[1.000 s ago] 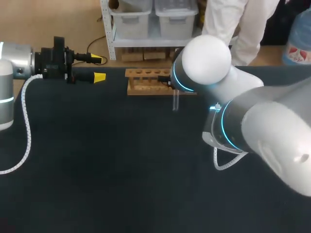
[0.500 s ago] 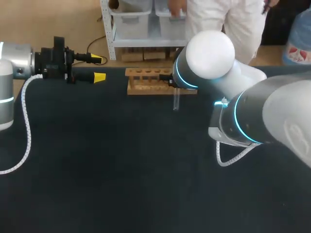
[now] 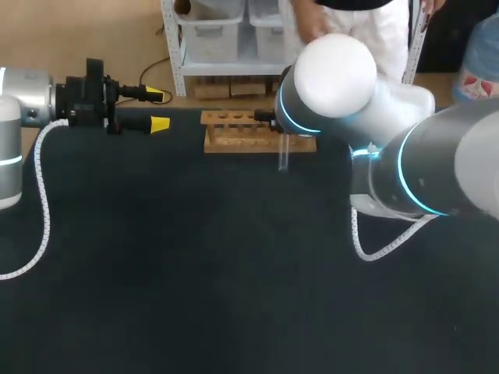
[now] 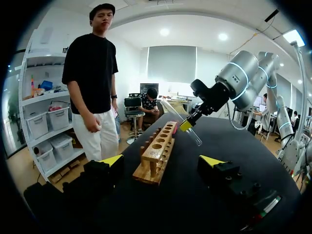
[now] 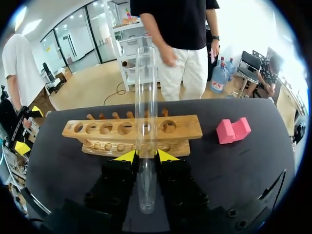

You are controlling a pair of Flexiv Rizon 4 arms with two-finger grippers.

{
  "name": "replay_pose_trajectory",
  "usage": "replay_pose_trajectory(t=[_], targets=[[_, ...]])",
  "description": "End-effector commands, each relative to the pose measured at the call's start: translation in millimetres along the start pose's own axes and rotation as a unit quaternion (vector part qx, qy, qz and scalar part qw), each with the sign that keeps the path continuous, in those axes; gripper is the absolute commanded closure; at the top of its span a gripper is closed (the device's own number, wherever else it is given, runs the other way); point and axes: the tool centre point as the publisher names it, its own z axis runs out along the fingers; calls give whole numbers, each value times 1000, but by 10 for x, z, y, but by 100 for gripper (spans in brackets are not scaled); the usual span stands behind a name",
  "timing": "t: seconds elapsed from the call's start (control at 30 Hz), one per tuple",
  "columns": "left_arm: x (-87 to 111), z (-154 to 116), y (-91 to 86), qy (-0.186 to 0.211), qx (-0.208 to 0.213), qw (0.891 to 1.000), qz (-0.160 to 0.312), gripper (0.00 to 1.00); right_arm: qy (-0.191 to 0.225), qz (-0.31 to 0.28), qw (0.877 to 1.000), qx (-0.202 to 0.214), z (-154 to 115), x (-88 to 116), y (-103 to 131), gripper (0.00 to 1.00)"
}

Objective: Grasp the test tube, adjust it, and insert it.

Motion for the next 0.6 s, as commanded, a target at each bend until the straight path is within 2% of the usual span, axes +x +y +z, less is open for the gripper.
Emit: replay_pose_trajectory(t=[0.03,0.3,0.6], targets=[[12,0,2,-1,0,1000,1,0,-12,-2,1000,5,-192,20,-10,100],[12,0,2,-1,0,1000,1,0,-12,-6,1000,10,-395,1,-50,100],[12,0,2,-1,0,1000,1,0,-10,3,1000,1,-474,0,-38,100]])
